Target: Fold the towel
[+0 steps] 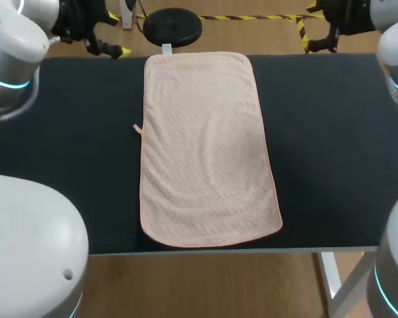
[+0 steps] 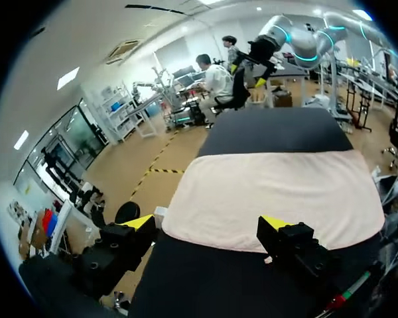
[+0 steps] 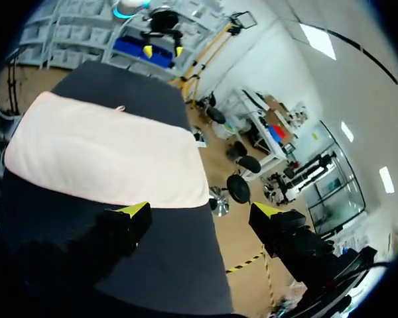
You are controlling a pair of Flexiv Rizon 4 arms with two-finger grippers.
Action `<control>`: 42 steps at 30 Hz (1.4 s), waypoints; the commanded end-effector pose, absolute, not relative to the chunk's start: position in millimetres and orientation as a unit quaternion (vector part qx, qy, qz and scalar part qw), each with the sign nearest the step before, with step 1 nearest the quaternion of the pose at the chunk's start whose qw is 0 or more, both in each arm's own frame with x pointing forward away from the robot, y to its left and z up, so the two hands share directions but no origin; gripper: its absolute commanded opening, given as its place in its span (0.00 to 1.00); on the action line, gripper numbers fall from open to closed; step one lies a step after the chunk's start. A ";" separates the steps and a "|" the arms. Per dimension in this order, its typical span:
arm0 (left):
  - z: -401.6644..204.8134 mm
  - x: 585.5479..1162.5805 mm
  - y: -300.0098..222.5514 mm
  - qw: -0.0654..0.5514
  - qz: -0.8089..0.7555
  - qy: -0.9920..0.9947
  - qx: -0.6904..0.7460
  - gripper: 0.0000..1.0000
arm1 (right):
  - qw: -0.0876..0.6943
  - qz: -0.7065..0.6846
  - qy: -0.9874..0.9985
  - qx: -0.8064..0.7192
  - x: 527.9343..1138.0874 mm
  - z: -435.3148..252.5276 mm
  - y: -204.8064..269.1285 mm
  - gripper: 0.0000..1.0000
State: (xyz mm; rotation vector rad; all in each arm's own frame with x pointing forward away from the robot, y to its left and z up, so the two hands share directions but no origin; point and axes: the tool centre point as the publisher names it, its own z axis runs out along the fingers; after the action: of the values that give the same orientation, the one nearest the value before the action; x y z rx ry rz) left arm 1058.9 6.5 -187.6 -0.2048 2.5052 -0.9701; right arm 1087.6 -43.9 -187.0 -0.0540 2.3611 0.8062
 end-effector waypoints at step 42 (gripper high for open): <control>-251.9 1036.9 -61.8 0.139 -0.004 0.985 0.101 1.00 | 0.062 -0.079 0.993 -0.065 1037.8 -237.1 43.9 1.00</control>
State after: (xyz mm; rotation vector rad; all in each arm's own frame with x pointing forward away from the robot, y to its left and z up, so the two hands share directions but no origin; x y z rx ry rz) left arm 1036.7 -63.0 -251.2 0.3069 2.8418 -0.0184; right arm 1036.1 39.8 -241.0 -0.2037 2.9446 -0.1046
